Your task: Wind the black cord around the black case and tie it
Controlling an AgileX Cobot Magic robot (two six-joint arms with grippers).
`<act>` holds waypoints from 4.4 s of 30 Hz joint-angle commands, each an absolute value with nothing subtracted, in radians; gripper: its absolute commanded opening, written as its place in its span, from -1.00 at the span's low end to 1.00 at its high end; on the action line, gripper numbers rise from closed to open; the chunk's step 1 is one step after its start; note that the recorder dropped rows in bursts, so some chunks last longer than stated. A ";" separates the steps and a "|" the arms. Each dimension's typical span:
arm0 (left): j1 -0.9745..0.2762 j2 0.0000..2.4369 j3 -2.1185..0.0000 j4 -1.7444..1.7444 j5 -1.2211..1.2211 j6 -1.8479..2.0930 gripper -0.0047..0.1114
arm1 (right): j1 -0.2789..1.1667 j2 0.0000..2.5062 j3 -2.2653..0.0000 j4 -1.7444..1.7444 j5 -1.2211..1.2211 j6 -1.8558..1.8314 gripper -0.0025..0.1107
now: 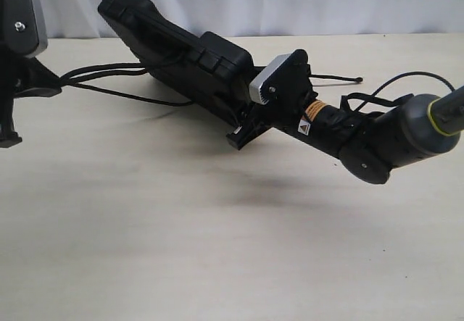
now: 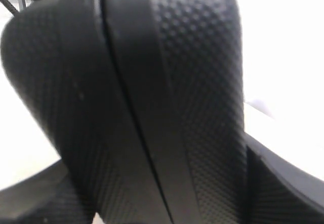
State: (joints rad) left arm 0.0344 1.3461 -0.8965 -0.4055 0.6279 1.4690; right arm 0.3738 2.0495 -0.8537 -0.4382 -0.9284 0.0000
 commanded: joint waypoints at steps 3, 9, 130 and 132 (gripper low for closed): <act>0.026 1.341 -0.851 -0.376 0.499 1.470 -0.92 | 0.376 2.078 -0.836 -0.430 -0.768 0.050 -0.88; 0.023 1.343 -0.849 -0.373 0.486 1.496 -0.92 | 0.376 2.078 -0.836 -0.430 -0.768 0.065 -0.88; -0.176 1.691 -0.891 -1.025 0.248 1.547 -0.26 | 0.351 1.987 -1.663 0.692 0.749 -0.279 -0.88; -0.176 1.674 -0.891 -1.023 0.254 1.547 -0.07 | 0.351 1.982 -1.663 0.699 0.756 -0.304 -0.88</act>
State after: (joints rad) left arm -0.1727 1.7025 -0.8796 -1.0194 0.2436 1.5482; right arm 0.3518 2.0030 -1.6568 0.6945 0.7507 -0.2718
